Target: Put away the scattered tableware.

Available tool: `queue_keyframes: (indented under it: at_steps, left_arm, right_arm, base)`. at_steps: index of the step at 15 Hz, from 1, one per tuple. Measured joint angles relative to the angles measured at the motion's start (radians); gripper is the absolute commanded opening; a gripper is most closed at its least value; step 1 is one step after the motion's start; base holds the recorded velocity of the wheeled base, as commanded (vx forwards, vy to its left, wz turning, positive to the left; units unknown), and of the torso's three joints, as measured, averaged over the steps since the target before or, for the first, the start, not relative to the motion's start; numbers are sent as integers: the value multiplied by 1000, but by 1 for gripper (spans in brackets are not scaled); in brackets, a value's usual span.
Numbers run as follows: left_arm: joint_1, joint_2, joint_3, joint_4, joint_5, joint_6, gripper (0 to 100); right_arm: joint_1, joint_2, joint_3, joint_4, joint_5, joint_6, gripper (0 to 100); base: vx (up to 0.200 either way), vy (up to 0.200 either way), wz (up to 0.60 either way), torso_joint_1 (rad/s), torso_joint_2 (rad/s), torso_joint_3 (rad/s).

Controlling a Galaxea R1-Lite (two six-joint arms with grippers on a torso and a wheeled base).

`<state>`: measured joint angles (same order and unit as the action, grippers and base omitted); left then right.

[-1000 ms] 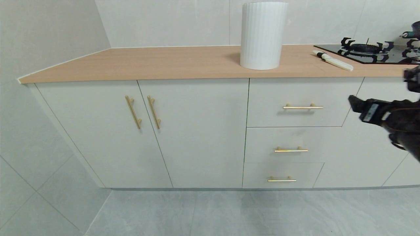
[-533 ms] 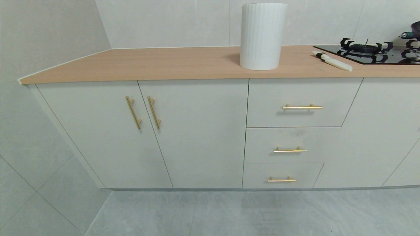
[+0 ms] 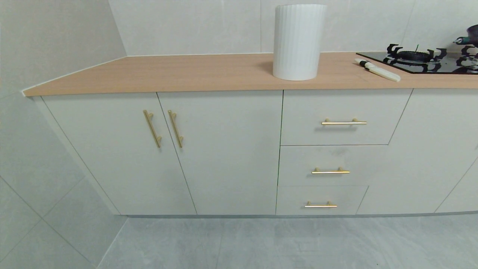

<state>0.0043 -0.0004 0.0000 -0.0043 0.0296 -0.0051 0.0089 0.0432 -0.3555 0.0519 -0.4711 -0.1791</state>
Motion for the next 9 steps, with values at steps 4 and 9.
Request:
queue_keyframes:
  at_steps: [4,9]
  left_arm:
    - [0,0,0,0,0,0,100]
    - [0,0,0,0,0,1,100]
  right_arm:
    - [-6,-39,266,-136,193,122,100]
    - [-7,-45,349,-54,423,190,100]
  base:
    - [0,0,0,0,0,0]
    - [0,0,0,0,0,0]
